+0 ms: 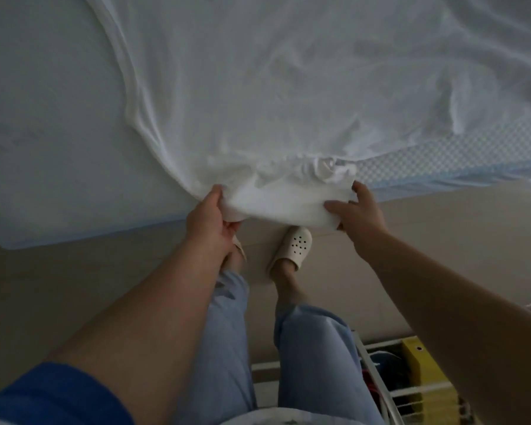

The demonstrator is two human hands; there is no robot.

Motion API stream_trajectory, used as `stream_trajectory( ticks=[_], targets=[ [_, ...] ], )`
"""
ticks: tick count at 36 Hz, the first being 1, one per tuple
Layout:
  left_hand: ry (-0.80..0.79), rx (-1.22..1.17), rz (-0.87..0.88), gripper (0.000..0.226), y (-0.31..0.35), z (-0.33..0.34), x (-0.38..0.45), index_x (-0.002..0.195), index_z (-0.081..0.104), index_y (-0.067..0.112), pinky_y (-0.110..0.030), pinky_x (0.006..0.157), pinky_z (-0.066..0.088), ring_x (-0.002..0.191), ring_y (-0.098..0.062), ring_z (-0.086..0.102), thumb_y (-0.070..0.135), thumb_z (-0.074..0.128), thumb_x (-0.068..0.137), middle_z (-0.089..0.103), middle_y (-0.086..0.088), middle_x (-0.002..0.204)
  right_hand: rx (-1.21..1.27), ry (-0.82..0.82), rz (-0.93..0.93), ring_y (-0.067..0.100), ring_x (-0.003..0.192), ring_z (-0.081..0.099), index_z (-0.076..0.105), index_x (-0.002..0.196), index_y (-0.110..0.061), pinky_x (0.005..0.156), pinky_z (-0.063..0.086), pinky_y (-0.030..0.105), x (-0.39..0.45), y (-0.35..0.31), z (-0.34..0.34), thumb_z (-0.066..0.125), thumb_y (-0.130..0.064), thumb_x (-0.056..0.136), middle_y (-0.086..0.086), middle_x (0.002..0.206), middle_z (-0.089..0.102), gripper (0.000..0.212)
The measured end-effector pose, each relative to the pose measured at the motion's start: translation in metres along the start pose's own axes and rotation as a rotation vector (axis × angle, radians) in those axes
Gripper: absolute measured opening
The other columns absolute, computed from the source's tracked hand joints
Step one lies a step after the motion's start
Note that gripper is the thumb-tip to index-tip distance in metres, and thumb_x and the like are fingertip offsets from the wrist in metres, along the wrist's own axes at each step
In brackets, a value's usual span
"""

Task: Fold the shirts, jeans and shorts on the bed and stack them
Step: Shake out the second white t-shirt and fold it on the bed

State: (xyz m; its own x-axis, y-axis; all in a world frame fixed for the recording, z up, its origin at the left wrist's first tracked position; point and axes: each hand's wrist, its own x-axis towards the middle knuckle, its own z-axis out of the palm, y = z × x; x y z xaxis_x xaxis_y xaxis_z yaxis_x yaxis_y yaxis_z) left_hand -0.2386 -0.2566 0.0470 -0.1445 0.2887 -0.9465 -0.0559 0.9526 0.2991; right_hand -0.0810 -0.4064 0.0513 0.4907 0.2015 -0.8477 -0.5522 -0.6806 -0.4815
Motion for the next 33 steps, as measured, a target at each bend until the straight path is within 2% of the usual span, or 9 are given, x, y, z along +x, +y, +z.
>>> stream_trajectory(
  ticks=[2,5,9,15,18,22,25,29,33],
  targets=[
    [0.077,0.106,0.096,0.008,-0.004,-0.012,0.003,0.084,0.063,0.017,-0.029,0.061,0.056,0.071,-0.014,0.067,0.024,0.067,0.085,0.069,0.001,0.082,0.132,-0.085,0.133,0.019,0.084,0.061,0.051,0.117,-0.023,0.058,0.052,0.03,-0.016,0.016,-0.002,0.063,-0.004,0.082,0.002,0.099,0.06,0.042],
    [0.161,0.288,0.242,0.015,-0.007,-0.026,0.011,0.076,0.061,0.018,-0.036,0.073,0.053,0.078,-0.018,0.063,0.03,0.065,0.085,0.065,0.001,0.082,0.131,-0.198,0.331,0.016,0.06,0.06,0.06,0.098,-0.012,0.052,0.05,0.026,-0.04,0.041,0.006,0.061,-0.006,0.085,0.004,0.075,0.063,0.015],
    [0.009,0.281,0.15,0.014,-0.012,-0.031,0.018,0.087,0.063,0.021,-0.03,0.068,0.053,0.079,-0.014,0.065,0.035,0.064,0.086,0.068,0.003,0.088,0.062,-0.227,0.468,0.018,0.062,0.055,0.059,0.088,-0.009,0.059,0.046,0.027,-0.051,0.07,0.02,0.059,-0.006,0.088,0.009,0.075,0.059,0.003],
    [-0.072,0.512,0.116,0.005,-0.025,-0.035,0.026,0.089,0.063,0.024,-0.028,0.071,0.048,0.086,-0.017,0.063,0.024,0.066,0.084,0.068,0.002,0.094,-0.346,0.218,-0.015,0.013,0.099,0.052,0.047,0.126,-0.015,0.085,0.043,0.028,-0.025,0.06,0.019,0.063,-0.027,0.084,0.0,0.119,0.05,0.046],
    [0.014,0.572,0.227,0.005,-0.024,-0.035,0.029,0.088,0.065,0.019,-0.031,0.067,0.052,0.078,-0.019,0.063,0.023,0.067,0.084,0.067,-0.007,0.097,-0.473,0.232,-0.239,0.015,0.117,0.043,0.046,0.129,-0.021,0.099,0.036,0.031,-0.006,0.035,0.017,0.064,-0.036,0.082,-0.003,0.126,0.045,0.053],
    [0.057,0.804,0.266,0.024,-0.022,-0.033,0.026,0.096,0.066,0.014,-0.042,0.081,0.055,0.09,-0.029,0.065,0.033,0.067,0.081,0.067,-0.01,0.097,-0.653,0.072,-0.218,0.017,0.093,0.052,0.056,0.1,-0.022,0.075,0.037,0.025,0.012,0.009,0.024,0.064,-0.036,0.082,-0.002,0.099,0.057,0.025],
    [0.04,1.094,0.239,0.032,-0.012,-0.031,0.011,0.092,0.065,0.01,-0.031,0.069,0.048,0.085,-0.03,0.065,0.04,0.061,0.082,0.066,-0.009,0.088,-0.764,0.027,-0.152,0.022,0.077,0.052,0.048,0.072,-0.02,0.061,0.031,0.027,0.008,0.003,0.018,0.058,-0.034,0.086,0.001,0.077,0.055,0.022],
    [0.04,1.437,0.379,0.029,0.007,-0.022,-0.028,0.067,0.053,0.009,-0.029,0.055,0.03,0.069,-0.026,0.05,0.033,0.056,0.083,0.052,-0.002,0.065,-0.683,0.048,-0.039,0.014,0.07,0.053,0.057,0.088,-0.023,0.058,0.035,0.024,-0.016,-0.007,-0.007,0.063,-0.035,0.084,-0.004,0.076,0.057,0.014],
    [-0.123,1.506,0.604,0.021,0.013,0.018,-0.072,0.065,0.049,0.02,-0.029,0.06,0.031,0.073,-0.023,0.05,0.028,0.059,0.082,0.052,0.002,0.069,-0.63,0.078,-0.021,0.016,0.07,0.054,0.06,0.084,-0.02,0.056,0.037,0.024,-0.037,-0.029,-0.051,0.063,-0.035,0.085,-0.005,0.07,0.057,0.015]
  ],
)
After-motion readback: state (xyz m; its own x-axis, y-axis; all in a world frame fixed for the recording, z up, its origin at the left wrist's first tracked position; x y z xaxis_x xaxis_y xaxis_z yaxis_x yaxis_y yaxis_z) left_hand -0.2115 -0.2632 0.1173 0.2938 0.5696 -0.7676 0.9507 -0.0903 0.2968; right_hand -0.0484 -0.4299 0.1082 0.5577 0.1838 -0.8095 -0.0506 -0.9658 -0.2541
